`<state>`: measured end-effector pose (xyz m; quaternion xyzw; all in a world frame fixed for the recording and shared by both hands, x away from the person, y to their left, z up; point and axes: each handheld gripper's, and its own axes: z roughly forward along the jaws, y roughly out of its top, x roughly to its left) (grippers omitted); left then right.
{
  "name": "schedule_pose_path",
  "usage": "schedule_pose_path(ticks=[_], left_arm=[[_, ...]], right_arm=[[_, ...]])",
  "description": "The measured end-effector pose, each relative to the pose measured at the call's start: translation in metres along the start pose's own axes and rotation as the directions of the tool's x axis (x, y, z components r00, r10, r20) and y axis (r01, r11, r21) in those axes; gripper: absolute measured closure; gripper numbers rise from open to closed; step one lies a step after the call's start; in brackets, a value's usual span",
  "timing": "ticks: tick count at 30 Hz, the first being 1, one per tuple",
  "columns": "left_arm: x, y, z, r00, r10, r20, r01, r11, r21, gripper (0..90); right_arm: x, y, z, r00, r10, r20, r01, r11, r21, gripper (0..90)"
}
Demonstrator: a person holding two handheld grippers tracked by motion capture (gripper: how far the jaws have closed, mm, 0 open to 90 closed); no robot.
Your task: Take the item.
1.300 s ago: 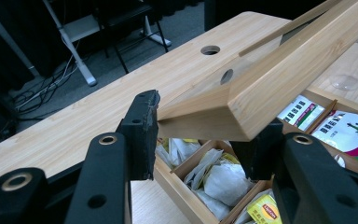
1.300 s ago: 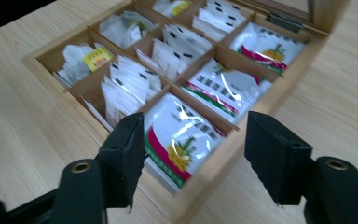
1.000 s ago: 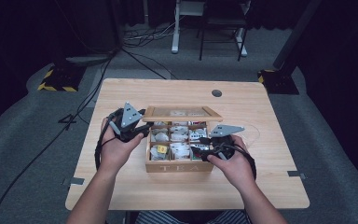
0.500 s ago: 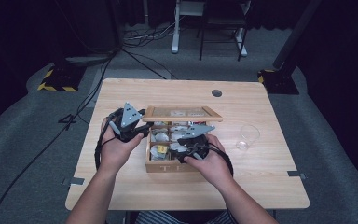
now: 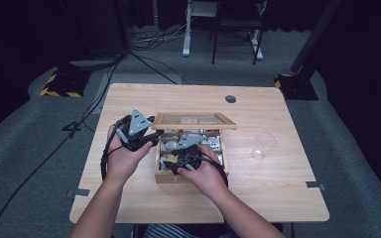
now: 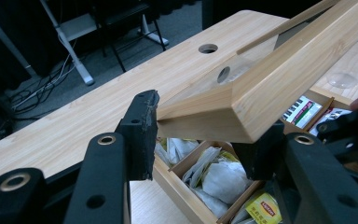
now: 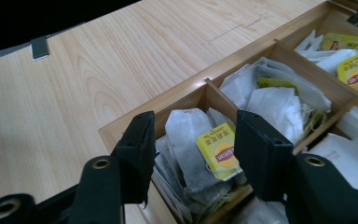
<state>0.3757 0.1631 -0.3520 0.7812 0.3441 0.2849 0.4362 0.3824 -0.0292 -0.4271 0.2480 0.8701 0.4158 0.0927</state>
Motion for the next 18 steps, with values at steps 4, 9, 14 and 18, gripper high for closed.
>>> schedule_pose_path(ticks=[4,9,14,18], left_arm=[[0.001,0.000,0.000,0.9999,-0.010,0.004,0.010,0.9999,-0.003,53.4],[0.001,0.000,0.000,0.9999,-0.013,0.005,0.013,0.9999,-0.002,53.3],[0.001,0.000,0.000,0.9999,-0.014,0.007,0.014,0.9999,-0.002,53.2],[0.001,0.000,0.000,0.9999,-0.015,0.007,0.015,0.9999,-0.002,53.2]], right_arm=[[0.001,-0.001,0.008,1.0000,-0.002,0.000,0.002,1.000,0.013,50.7],[0.000,0.000,0.015,0.9996,0.022,-0.016,-0.021,1.000,0.021,51.1],[0.000,-0.002,0.019,0.9992,0.034,-0.019,-0.033,0.999,0.042,50.7],[-0.001,-0.003,0.021,0.9991,0.041,-0.003,-0.041,0.998,0.046,52.7]])
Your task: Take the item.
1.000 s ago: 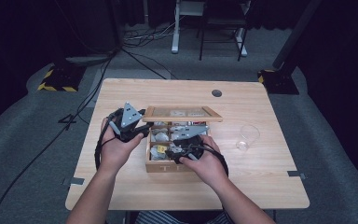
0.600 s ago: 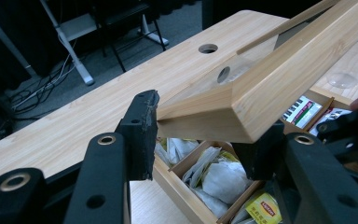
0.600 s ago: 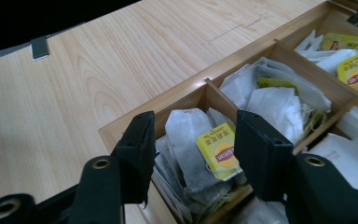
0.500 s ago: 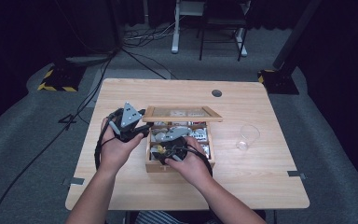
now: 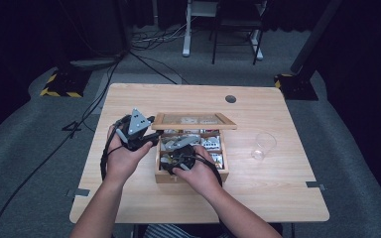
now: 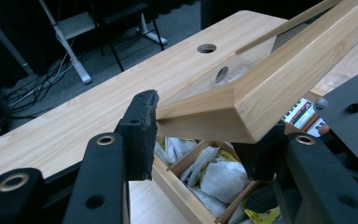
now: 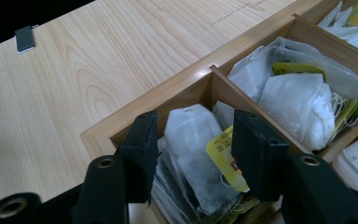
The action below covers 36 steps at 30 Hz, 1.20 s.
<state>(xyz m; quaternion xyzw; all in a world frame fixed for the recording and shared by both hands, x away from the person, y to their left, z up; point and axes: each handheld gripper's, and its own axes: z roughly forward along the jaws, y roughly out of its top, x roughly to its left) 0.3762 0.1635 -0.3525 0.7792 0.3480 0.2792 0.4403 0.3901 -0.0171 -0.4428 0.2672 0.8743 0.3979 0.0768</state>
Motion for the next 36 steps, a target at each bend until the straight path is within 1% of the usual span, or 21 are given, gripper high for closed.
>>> schedule_pose_path(ticks=[6,9,12,13,16,18,21,24,25,26,33,36], left_arm=[[0.000,0.000,0.000,1.0000,-0.003,0.004,0.003,1.0000,0.002,53.1],[0.000,0.000,0.000,1.0000,-0.004,0.005,0.004,1.0000,0.002,53.0],[0.000,0.000,0.000,1.0000,-0.004,0.006,0.004,1.0000,0.002,52.9],[0.000,0.000,0.000,1.0000,-0.003,0.006,0.003,1.0000,0.002,52.9],[0.000,0.000,0.000,1.0000,-0.002,0.006,0.002,1.0000,0.003,52.9],[0.000,0.000,0.000,1.0000,-0.002,0.006,0.002,1.0000,0.003,52.9],[0.000,0.000,0.000,1.0000,-0.003,0.006,0.003,1.0000,0.003,52.9],[0.000,0.000,0.000,1.0000,-0.006,0.005,0.006,1.0000,0.002,52.9],[0.000,0.000,0.000,1.0000,-0.003,0.006,0.003,1.0000,0.002,52.9],[0.000,0.000,0.000,1.0000,-0.003,0.005,0.003,1.0000,0.002,52.9],[0.000,0.000,0.000,1.0000,-0.003,0.005,0.003,1.0000,0.001,52.8],[0.000,0.000,0.000,1.0000,-0.003,0.005,0.003,1.0000,0.001,52.8]], right_arm=[[-0.003,0.001,-0.001,0.9998,-0.007,0.018,0.007,1.000,0.010,62.3],[-0.004,0.001,-0.002,0.9998,-0.006,0.020,0.006,1.000,0.014,65.5],[-0.001,0.001,-0.002,0.9994,-0.025,0.023,0.025,0.999,0.034,69.9],[0.000,0.001,-0.001,0.9987,-0.042,0.031,0.041,0.998,0.039,71.3],[0.002,0.002,-0.001,0.9964,-0.069,0.050,0.066,0.996,0.055,78.0],[0.003,0.002,-0.003,0.9958,-0.069,0.060,0.065,0.996,0.067,83.0],[0.002,0.002,-0.004,0.9944,-0.083,0.065,0.078,0.994,0.075,89.4],[0.001,0.001,-0.005,0.9949,-0.082,0.059,0.078,0.995,0.069,90.0],[0.001,0.001,-0.006,0.9954,-0.069,0.065,0.065,0.995,0.073,90.0],[0.001,0.001,-0.006,0.9952,-0.073,0.066,0.068,0.995,0.067,90.0],[0.004,0.005,-0.018,0.9943,-0.080,0.070,0.080,0.997,0.008,90.0],[0.005,0.006,-0.024,0.9953,-0.075,0.061,0.076,0.997,-0.014,90.0]])
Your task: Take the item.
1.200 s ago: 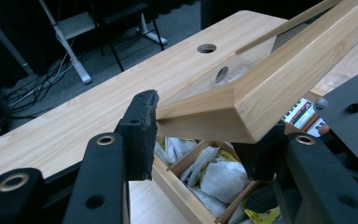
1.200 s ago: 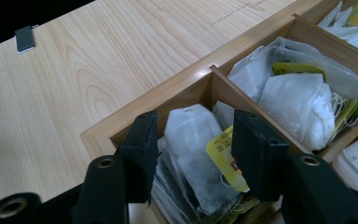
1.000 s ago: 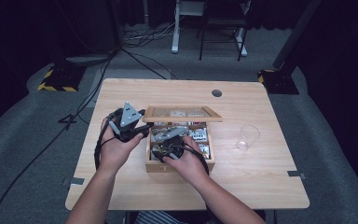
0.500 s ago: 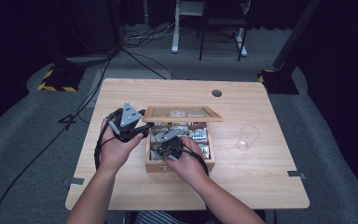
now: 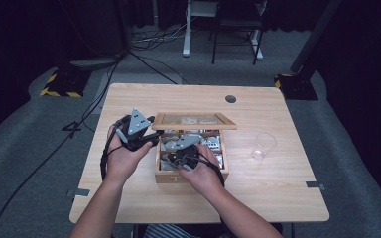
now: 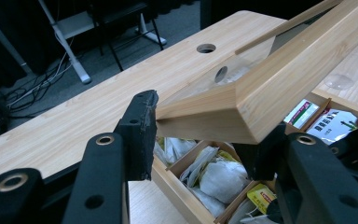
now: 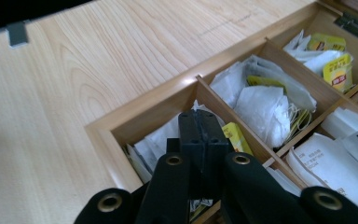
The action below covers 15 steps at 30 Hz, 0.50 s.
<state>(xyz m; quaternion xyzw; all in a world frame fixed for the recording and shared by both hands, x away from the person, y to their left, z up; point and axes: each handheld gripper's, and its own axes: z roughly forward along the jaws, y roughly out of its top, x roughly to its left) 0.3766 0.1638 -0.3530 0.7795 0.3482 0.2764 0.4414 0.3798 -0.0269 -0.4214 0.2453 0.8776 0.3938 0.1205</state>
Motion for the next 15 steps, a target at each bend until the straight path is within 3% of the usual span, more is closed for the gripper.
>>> schedule_pose_path(ticks=[15], left_arm=[[0.000,0.000,0.000,1.0000,-0.002,0.001,0.002,1.0000,-0.002,52.7]], right_arm=[[0.003,0.009,-0.034,0.9998,0.013,-0.012,-0.015,0.994,-0.108,90.0]])
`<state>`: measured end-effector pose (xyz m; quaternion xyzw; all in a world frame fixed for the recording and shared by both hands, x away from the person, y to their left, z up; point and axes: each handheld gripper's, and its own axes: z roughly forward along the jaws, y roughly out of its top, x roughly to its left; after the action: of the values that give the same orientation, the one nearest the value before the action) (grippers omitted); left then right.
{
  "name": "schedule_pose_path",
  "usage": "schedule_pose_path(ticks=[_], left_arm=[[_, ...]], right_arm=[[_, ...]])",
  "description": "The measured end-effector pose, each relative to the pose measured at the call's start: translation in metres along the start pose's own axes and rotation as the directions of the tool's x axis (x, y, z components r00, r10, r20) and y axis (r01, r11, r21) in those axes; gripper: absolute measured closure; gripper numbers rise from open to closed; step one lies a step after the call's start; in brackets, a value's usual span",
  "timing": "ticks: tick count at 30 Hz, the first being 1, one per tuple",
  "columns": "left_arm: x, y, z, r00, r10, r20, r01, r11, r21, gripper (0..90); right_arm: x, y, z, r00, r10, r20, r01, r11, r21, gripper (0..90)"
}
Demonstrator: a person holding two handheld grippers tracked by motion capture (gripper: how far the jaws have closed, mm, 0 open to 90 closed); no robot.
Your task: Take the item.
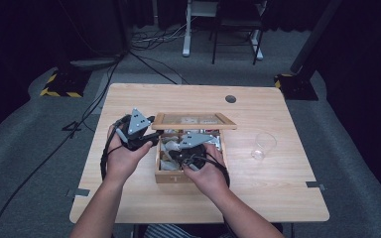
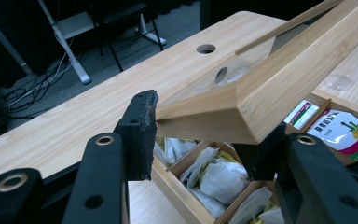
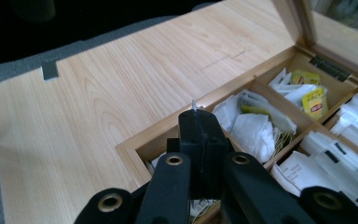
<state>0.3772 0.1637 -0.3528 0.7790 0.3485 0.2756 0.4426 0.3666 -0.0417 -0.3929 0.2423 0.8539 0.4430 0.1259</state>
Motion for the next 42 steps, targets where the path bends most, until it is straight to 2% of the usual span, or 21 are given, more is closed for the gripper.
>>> schedule_pose_path(ticks=[15,25,33,42], left_arm=[[0.000,0.000,0.000,1.0000,0.001,-0.001,-0.001,1.0000,0.001,52.6],[0.000,0.000,0.001,1.0000,0.005,-0.004,-0.005,1.0000,0.002,52.6],[-0.001,0.000,0.001,1.0000,0.005,-0.007,-0.005,1.0000,0.004,52.5],[0.000,0.001,0.001,1.0000,0.004,-0.006,-0.004,1.0000,0.004,52.3]], right_arm=[[-0.008,0.005,-0.032,0.9995,0.016,0.028,-0.014,0.998,-0.065,90.0],[-0.020,-0.002,-0.057,0.9962,0.053,0.069,-0.046,0.995,-0.090,90.0],[-0.033,-0.011,-0.079,0.9897,0.092,0.110,-0.080,0.990,-0.113,90.0],[-0.050,-0.023,-0.102,0.9761,0.141,0.165,-0.119,0.984,-0.135,90.0]])
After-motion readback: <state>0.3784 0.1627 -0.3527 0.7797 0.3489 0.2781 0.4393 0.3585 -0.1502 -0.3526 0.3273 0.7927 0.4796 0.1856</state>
